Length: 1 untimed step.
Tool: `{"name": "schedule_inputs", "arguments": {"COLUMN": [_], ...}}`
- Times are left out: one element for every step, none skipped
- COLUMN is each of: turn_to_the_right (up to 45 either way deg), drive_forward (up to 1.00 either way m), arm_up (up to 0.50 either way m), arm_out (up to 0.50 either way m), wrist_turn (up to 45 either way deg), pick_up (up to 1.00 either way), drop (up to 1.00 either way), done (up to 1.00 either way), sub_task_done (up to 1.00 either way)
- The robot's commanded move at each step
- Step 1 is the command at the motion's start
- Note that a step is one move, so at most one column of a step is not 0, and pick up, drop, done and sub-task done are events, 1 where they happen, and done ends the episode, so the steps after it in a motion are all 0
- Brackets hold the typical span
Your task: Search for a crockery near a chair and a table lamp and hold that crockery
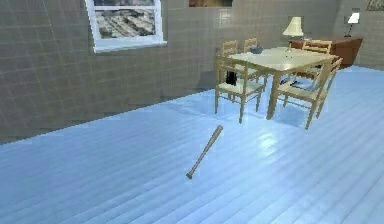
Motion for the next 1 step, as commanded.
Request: {"name": "schedule_inputs", "arguments": {"turn_to_the_right": [45.0], "drive_forward": [0.00], "arm_up": [0.00], "arm_out": [0.00], "wrist_turn": [0.0], "pick_up": [0.00], "drop": [0.00], "done": [0.00], "sub_task_done": [0.00]}}
